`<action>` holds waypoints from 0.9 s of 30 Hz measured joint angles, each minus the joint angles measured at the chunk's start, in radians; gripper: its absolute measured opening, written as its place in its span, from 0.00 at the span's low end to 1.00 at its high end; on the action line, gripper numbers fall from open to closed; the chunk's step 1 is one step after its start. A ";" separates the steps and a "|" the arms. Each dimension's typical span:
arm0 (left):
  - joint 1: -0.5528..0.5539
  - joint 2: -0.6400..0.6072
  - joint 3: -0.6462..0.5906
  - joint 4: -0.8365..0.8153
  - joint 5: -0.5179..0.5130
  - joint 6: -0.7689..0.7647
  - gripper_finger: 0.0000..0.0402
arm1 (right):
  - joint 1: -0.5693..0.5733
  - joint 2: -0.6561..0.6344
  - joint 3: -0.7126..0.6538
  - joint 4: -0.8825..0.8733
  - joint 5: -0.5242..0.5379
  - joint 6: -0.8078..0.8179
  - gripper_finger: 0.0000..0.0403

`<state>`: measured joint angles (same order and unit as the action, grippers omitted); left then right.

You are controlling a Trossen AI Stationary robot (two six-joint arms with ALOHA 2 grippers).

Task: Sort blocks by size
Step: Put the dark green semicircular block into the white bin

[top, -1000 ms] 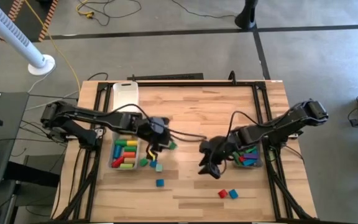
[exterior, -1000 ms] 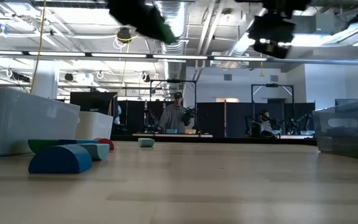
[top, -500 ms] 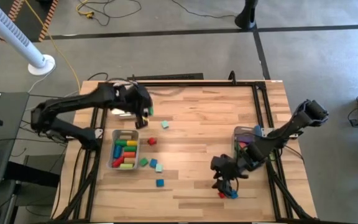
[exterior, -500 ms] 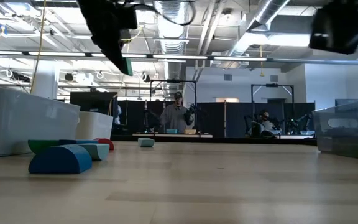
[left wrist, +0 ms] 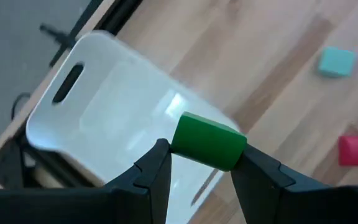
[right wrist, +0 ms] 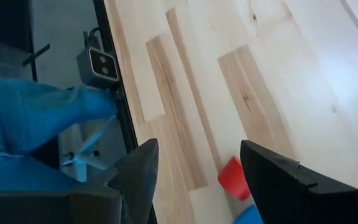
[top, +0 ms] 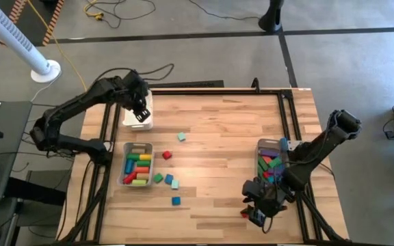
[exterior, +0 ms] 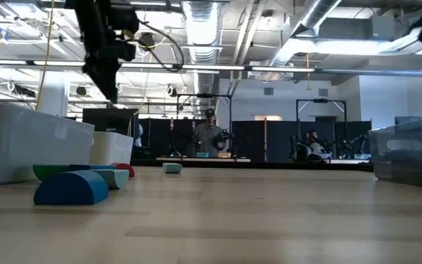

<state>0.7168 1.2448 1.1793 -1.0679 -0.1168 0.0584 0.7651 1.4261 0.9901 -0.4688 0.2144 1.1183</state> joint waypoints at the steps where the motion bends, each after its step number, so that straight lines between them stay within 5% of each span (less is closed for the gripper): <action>1: 0.016 -0.001 -0.010 0.001 0.000 -0.005 0.35 | 0.012 0.000 0.000 -0.009 0.008 0.007 0.63; 10: 0.126 0.000 -0.214 0.033 0.064 0.005 0.35 | 0.110 0.000 0.000 -0.110 0.063 0.034 0.63; 27: 0.139 0.000 -0.306 0.126 0.078 0.004 0.44 | 0.115 0.142 0.000 -0.073 0.076 -0.366 0.63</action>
<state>0.8558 1.2449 0.8738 -0.9424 -0.0385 0.0628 0.8797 1.5686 0.9901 -0.5419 0.2906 0.7523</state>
